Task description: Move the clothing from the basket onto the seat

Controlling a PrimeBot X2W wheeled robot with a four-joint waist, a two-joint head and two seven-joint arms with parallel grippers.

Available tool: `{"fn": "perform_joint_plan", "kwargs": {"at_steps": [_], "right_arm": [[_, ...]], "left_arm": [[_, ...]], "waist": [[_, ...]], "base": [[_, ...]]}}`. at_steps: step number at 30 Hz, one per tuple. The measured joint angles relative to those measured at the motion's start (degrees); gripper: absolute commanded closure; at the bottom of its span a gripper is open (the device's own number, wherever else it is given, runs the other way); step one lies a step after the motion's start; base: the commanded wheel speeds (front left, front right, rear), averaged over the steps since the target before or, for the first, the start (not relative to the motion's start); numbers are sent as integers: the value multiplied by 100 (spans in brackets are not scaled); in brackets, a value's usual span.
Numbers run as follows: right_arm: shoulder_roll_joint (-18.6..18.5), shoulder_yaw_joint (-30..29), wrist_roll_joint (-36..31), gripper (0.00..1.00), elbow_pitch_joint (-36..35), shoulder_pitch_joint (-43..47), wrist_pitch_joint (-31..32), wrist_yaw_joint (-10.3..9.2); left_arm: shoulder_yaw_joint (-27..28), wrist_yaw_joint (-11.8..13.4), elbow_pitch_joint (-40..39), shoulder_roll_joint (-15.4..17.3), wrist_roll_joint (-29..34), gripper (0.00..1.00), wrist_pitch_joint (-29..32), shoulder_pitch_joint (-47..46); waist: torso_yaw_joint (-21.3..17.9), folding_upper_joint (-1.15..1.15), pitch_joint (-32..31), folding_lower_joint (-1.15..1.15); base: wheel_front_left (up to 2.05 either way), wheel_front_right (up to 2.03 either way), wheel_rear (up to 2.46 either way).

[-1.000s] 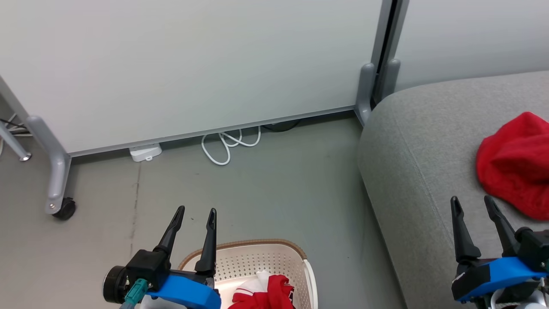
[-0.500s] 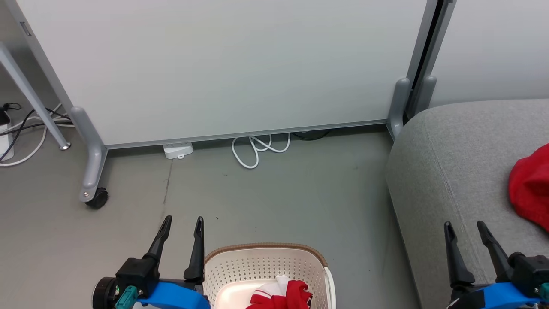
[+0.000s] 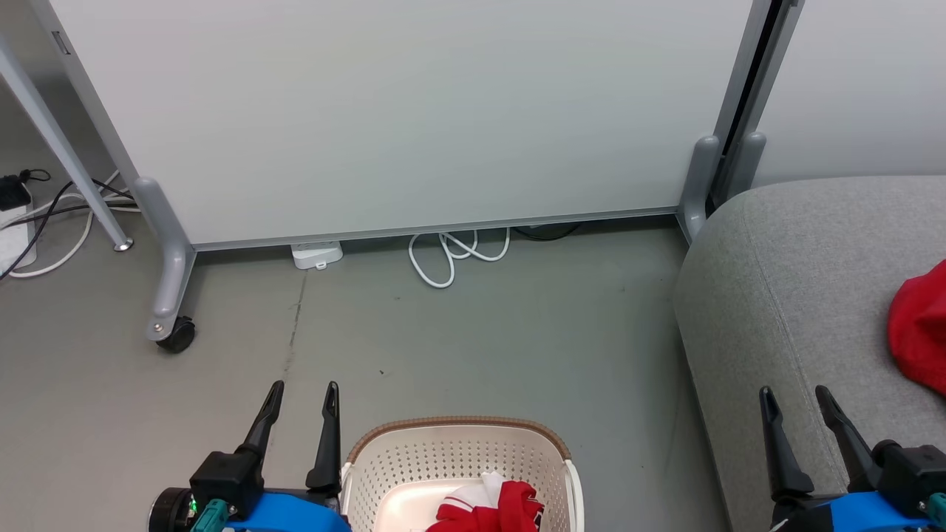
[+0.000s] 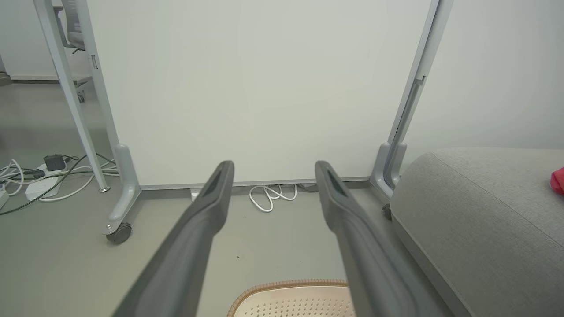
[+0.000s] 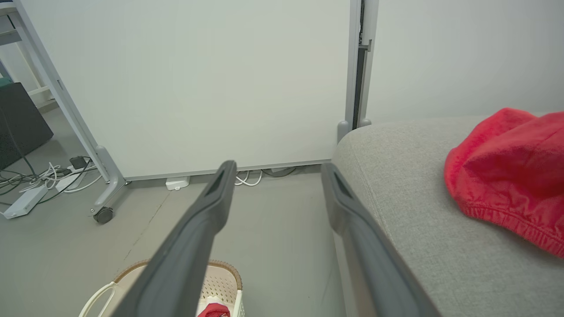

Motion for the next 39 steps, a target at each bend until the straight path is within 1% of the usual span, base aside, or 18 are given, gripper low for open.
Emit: {"fn": "perform_joint_plan", "kwargs": {"at_steps": [13, 21, 30, 39], "right_arm": [[0, 127, 100, 0, 32, -4, -32, 0], [2, 358, 114, 0, -36, -101, -30, 0], [2, 639, 108, 0, -244, -487, -14, 0], [4, 932, 197, 0, -387, -1016, -71, 0]], "left_arm": [[-64, -23, 24, -2, -10, 0, 0, -1], [-147, -23, 433, -3, -15, 0, 0, -2], [-457, -24, 1223, -4, -83, 0, 0, -344], [-970, -27, 1962, -10, 109, 0, -1, -1096]], "waist": [[-98, 0, 45, 0], [-306, 0, 225, 0], [-642, 0, 756, 1], [-1011, 0, 1623, 2]], "base": [[0, 0, 0], [0, 0, 0], [0, 0, 0], [0, 0, 0]]}}
